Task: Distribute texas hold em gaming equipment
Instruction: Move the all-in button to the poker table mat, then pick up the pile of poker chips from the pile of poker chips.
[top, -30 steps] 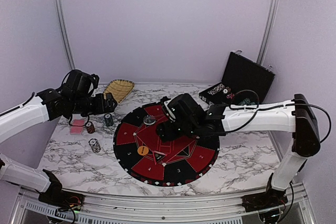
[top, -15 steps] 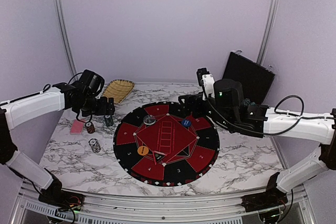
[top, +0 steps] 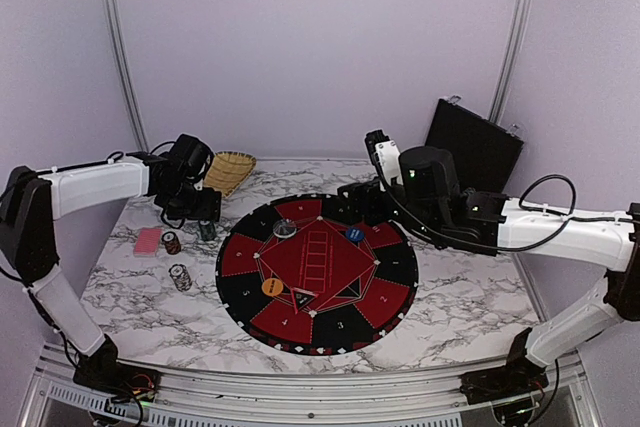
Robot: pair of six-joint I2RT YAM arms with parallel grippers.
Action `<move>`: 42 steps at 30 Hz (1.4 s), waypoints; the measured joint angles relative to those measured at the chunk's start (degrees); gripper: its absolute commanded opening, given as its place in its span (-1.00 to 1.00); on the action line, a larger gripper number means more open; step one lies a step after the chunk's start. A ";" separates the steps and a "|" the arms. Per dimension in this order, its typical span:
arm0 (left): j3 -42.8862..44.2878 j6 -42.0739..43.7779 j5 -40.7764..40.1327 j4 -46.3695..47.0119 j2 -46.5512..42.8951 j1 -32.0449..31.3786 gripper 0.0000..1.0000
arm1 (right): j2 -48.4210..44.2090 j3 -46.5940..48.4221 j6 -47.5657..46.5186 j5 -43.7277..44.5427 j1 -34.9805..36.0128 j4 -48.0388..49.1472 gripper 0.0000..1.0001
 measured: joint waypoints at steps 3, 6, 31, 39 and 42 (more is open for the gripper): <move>0.68 0.46 0.04 -0.22 1.88 0.68 0.65 | 0.00 0.00 0.02 -0.24 0.00 -0.31 0.69; 1.33 0.72 0.57 -0.63 3.65 1.46 0.65 | 0.00 0.00 0.02 -0.28 0.00 -0.55 0.69; 6.25 1.27 4.09 -1.09 13.62 4.66 0.31 | 0.68 -0.13 0.07 -0.44 0.00 -0.92 0.68; 7.54 1.16 4.09 -1.05 14.58 4.70 0.21 | 0.68 -0.20 0.04 -0.44 0.00 -0.90 0.68; 7.67 1.16 4.07 -1.07 14.82 4.70 0.20 | 0.68 -0.20 0.04 -0.44 0.00 -0.90 0.68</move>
